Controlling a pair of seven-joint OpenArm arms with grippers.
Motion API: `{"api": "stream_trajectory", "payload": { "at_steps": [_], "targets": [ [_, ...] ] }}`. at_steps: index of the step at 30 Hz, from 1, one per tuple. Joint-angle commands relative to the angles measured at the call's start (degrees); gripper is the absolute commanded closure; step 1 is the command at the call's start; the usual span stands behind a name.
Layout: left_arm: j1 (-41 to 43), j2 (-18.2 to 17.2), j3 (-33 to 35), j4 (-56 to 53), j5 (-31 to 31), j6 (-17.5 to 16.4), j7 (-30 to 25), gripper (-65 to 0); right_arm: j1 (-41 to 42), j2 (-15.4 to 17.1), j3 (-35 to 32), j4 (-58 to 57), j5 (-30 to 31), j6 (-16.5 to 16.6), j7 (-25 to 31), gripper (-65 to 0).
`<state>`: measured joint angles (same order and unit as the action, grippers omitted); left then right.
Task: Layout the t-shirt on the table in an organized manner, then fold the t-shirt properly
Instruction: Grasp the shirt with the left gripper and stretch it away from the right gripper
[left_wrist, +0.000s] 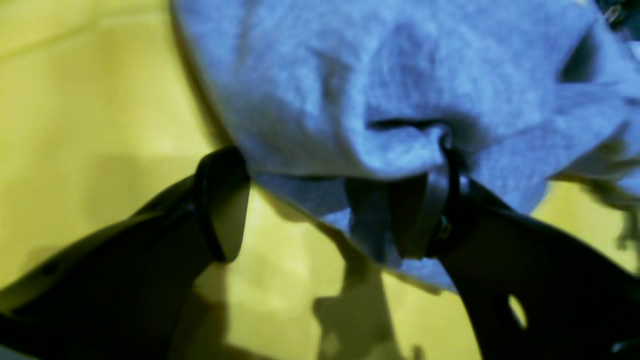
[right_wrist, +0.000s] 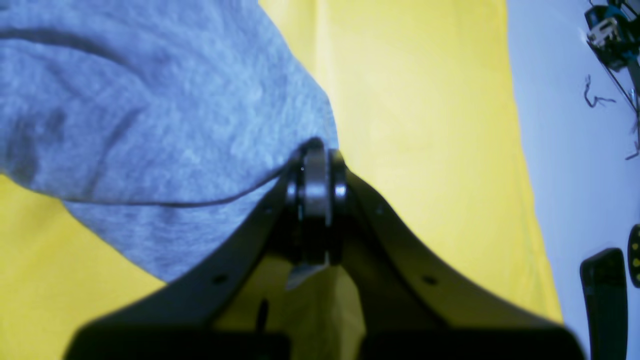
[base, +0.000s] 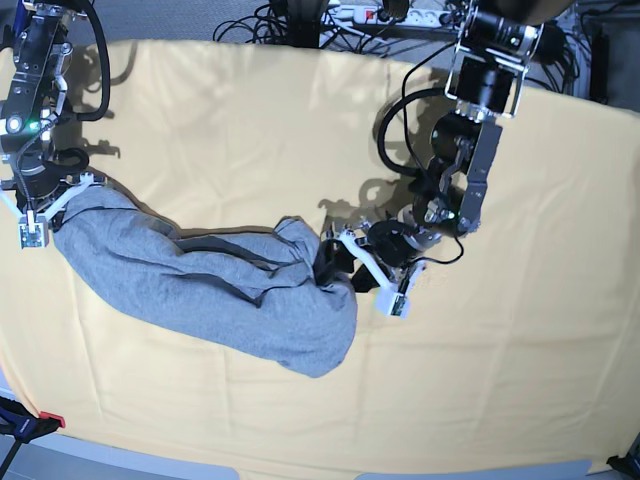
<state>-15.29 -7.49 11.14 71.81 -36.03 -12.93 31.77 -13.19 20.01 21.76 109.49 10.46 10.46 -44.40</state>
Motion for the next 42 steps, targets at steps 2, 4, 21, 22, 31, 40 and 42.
{"api": "stream_trajectory", "payload": {
  "at_steps": [2, 4, 21, 22, 31, 40, 42],
  "targets": [
    [-1.42, 2.08, 0.11, -1.66, -2.4, -3.56, 5.38, -44.3, 0.68, 0.98, 0.37, 1.14, -0.04, -0.35, 1.36, 0.0],
    [-1.38, 3.39, 0.11, -1.88, -4.24, -8.09, 8.87, -44.3, 0.68, 0.98, 0.37, 1.14, -0.07, -0.33, 2.14, 0.0],
    [-10.95, -0.22, -0.52, -1.79, 1.25, -9.79, 13.64, 0.0, 0.68, 0.98, 0.37, 1.14, -0.02, 1.73, 3.21, 0.0],
    [-12.15, -0.66, -0.7, -1.79, 0.7, -10.64, 15.08, 0.0, 0.68, 0.98, 0.37, 1.14, -0.04, 1.79, 3.21, 0.0],
    [-23.08, -8.0, -1.11, -1.77, -13.4, -26.36, 39.15, 0.0, 0.7, 1.16, 0.37, 1.14, -0.02, 5.03, 3.19, 0.0],
    [-29.27, -20.65, -1.07, -1.79, -20.5, -26.32, 38.53, 0.0, 1.68, 8.17, 0.39, 1.16, -0.02, 4.22, 3.19, 0.0],
    [-29.35, -22.32, -1.07, -1.79, -21.86, -26.32, 38.53, 0.0, 2.21, 9.2, 0.39, 1.16, 0.0, 3.52, 3.17, 0.0]
  ]
}}
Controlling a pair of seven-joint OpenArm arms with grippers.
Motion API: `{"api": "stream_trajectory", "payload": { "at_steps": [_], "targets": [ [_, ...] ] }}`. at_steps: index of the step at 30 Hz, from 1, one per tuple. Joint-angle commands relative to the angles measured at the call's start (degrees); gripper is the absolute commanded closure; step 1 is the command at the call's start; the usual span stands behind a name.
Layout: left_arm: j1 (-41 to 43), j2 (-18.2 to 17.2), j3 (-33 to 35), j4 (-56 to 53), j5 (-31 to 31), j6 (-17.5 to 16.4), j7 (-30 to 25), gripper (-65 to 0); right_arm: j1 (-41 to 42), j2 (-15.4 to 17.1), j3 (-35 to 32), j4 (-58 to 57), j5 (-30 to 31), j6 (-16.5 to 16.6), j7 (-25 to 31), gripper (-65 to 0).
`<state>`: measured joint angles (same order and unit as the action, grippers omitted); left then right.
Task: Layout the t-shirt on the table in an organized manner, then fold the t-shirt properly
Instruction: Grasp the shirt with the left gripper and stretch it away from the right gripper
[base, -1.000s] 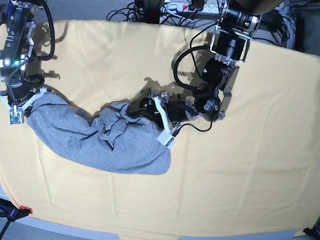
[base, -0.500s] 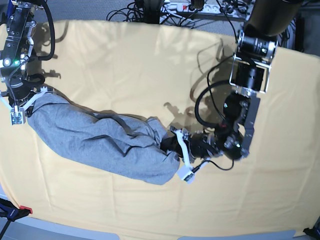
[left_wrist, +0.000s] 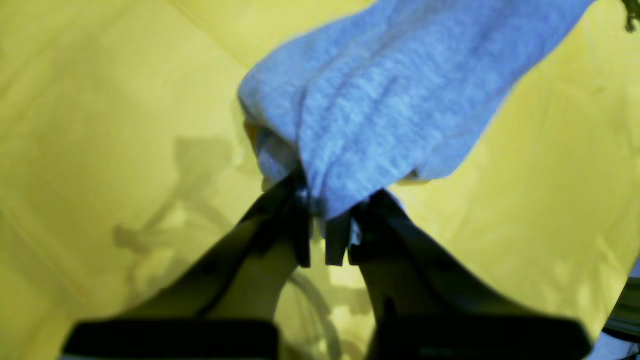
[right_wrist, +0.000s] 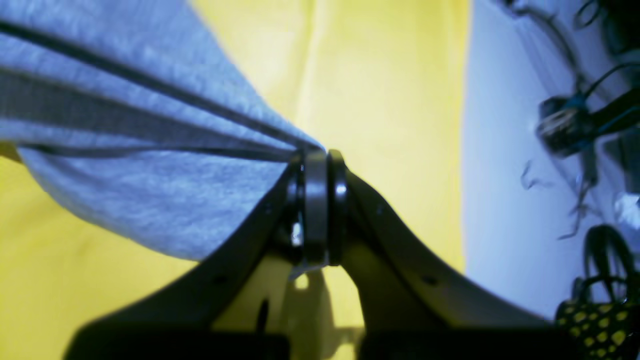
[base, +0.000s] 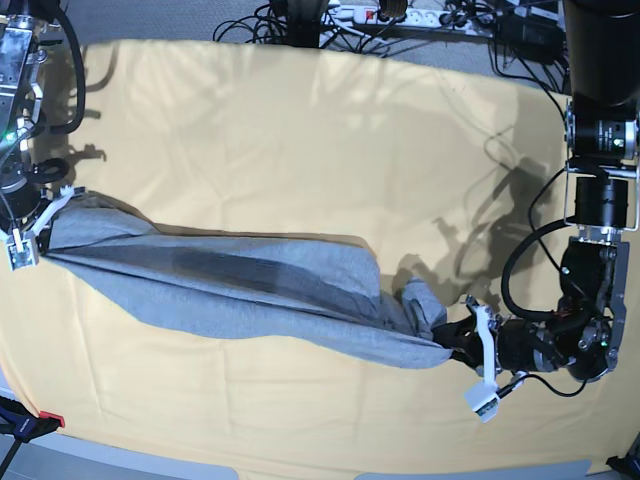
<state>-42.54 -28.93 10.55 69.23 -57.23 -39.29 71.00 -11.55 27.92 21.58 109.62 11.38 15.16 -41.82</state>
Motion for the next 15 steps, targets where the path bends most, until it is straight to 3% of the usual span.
{"api": "stream_trajectory", "payload": {
  "at_steps": [1, 4, 7, 11, 15],
  "targets": [
    [-2.08, -1.38, -0.48, 0.79, -0.68, 0.04, -0.66, 0.0, 0.81, 1.66, 0.57, 1.03, -0.92, -1.27, 0.5, 0.0],
    [-2.1, -2.67, -0.48, 0.79, -0.76, 0.04, -0.66, 0.0, 1.11, 2.43, 0.55, 1.03, -0.7, -0.46, 0.39, 0.0],
    [-2.1, -2.86, -0.5, 0.79, -1.4, -0.24, -0.61, 0.0, 1.09, 2.75, 0.55, 1.03, -0.7, 2.69, 0.59, 0.0],
    [-2.12, -3.98, -0.5, 0.79, -7.63, -0.71, -0.04, 0.0, 1.09, 3.37, 0.57, 1.66, 2.45, 5.09, 1.64, 0.0],
    [-2.03, -4.57, -0.48, 0.79, -20.46, -0.71, 9.0, 0.0, 1.11, 5.49, 0.55, 2.84, 9.66, 15.34, -0.79, 0.0]
  ]
}}
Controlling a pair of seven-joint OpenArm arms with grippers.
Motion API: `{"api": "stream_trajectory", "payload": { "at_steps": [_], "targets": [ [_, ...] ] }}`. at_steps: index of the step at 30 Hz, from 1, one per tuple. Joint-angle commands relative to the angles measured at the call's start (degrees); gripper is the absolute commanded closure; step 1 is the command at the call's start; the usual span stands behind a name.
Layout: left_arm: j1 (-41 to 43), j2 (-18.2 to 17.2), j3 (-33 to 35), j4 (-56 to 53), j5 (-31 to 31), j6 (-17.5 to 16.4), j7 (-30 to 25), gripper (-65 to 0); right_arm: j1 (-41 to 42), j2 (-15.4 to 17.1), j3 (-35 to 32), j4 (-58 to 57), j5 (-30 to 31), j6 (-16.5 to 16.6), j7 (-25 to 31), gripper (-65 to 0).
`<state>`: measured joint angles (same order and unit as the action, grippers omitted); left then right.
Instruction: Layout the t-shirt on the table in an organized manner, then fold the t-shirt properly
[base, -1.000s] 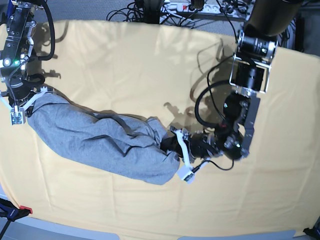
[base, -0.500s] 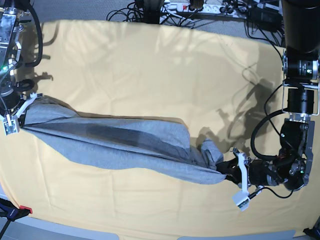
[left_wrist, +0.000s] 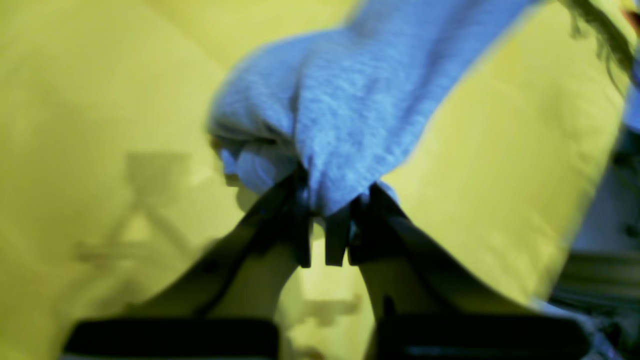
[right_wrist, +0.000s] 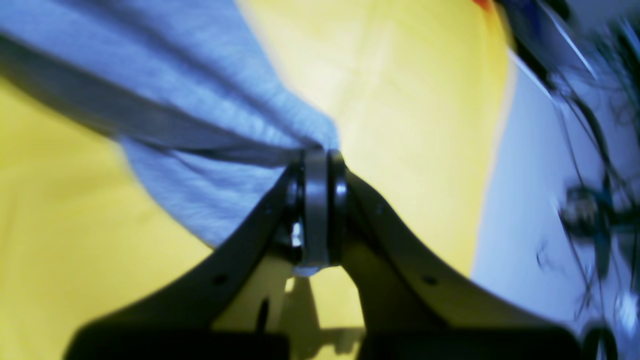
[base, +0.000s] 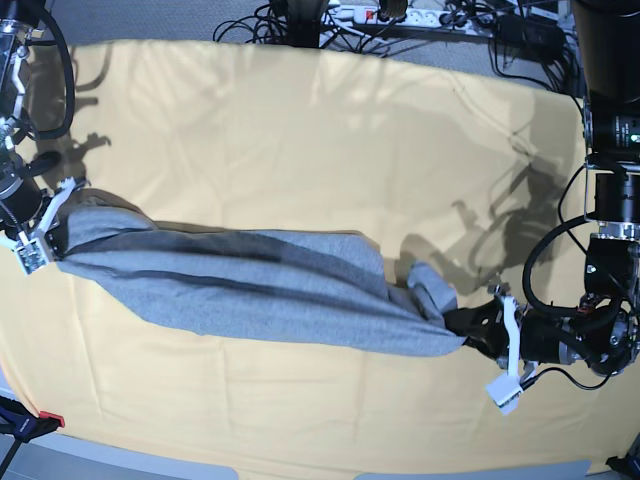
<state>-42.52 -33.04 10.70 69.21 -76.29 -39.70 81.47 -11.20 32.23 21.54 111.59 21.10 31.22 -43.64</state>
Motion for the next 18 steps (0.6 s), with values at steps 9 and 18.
{"api": "stream_trajectory", "payload": {
  "at_steps": [9, 18],
  "targets": [
    [-1.03, -0.26, -0.63, 0.79, 9.86, -0.3, -15.08, 0.0, 4.83, 2.73, 0.59, 0.74, 3.67, -5.44, 6.23, 0.0],
    [-1.16, 0.35, -0.63, 0.79, 38.47, 16.98, -33.66, -45.5, 12.17, 4.02, 0.59, -5.22, -0.15, -11.02, 9.16, -50.0]
  ]
}}
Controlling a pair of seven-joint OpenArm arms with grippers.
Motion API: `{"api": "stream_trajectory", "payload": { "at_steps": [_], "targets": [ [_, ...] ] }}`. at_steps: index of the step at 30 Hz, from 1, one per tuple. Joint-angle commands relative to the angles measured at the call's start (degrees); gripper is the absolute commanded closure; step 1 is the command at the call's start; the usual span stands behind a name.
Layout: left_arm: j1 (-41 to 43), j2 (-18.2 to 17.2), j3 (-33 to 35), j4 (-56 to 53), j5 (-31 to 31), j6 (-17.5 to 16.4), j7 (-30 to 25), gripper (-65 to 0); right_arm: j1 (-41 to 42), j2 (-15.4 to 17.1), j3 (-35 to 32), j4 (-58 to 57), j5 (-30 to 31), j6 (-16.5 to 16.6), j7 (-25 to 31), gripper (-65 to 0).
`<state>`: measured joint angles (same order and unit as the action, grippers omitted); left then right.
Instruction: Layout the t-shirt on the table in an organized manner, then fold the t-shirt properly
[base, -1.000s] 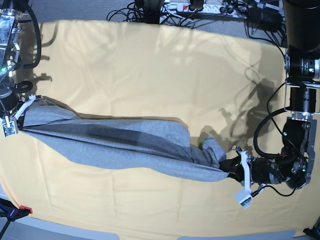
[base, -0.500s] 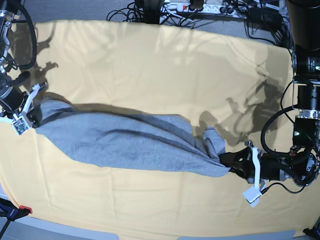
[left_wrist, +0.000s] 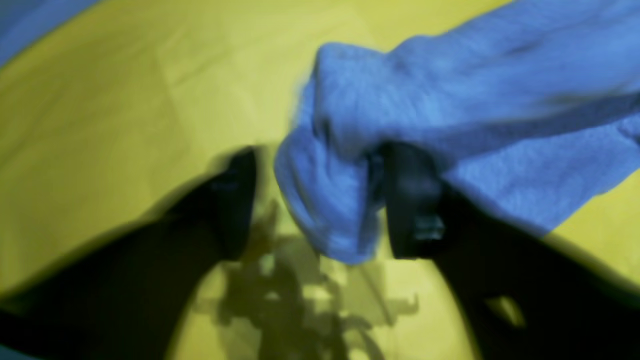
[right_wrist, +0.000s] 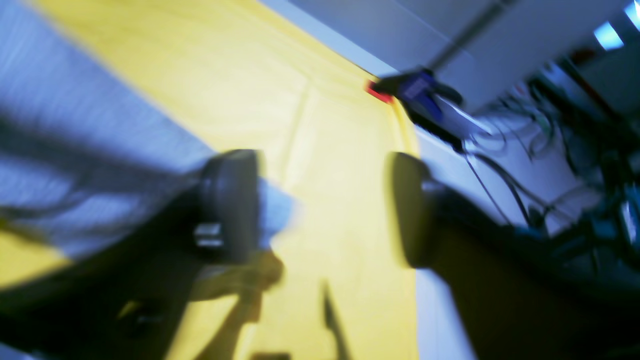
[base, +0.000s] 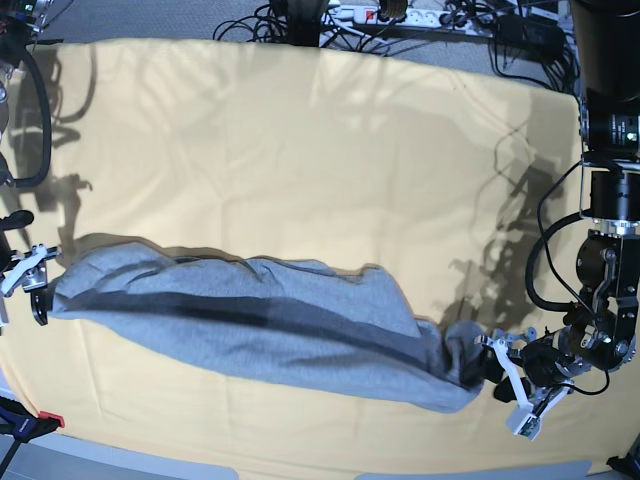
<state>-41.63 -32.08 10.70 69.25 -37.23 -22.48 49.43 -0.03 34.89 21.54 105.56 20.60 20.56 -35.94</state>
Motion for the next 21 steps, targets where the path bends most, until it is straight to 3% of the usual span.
{"api": "stream_trajectory", "payload": {
  "at_steps": [1, 3, 6, 9, 11, 15, 21],
  "targets": [
    [-1.99, -0.61, -0.63, 0.74, -0.24, 1.03, -1.36, -50.0, 1.38, 1.36, 0.59, 0.02, 0.35, -1.01, 1.46, -53.2],
    [-1.92, -0.63, -0.63, 0.74, 1.46, 2.78, -1.11, -49.4, 1.64, 1.33, 0.59, -0.63, 0.35, -2.97, 0.09, -52.8],
    [-1.95, -0.68, -0.66, 0.74, 3.15, 3.26, 0.81, -49.4, 1.62, 1.33, 0.59, -0.61, 2.49, -4.04, -6.82, -52.6],
    [-1.73, -0.66, -0.66, 0.74, 1.4, 2.21, 7.13, -49.4, 1.09, 1.29, 0.59, -0.63, 11.3, 1.18, -16.06, -52.5],
    [-1.53, -0.63, -0.66, 0.74, -2.1, -1.09, 13.03, -49.4, -0.81, 1.11, 0.59, -0.63, 17.22, 3.52, -18.91, -52.5],
    [-1.05, -0.63, -0.66, 0.74, -9.07, -4.81, 19.8, -49.4, -4.13, -1.77, 0.59, -0.76, 21.79, 6.21, -18.23, -52.5],
    [-0.92, -0.61, -0.66, 0.74, -13.97, -5.44, 20.09, -49.4, -3.78, -7.1, 0.59, -7.08, 21.16, 5.57, -10.43, -52.2]
  ]
}}
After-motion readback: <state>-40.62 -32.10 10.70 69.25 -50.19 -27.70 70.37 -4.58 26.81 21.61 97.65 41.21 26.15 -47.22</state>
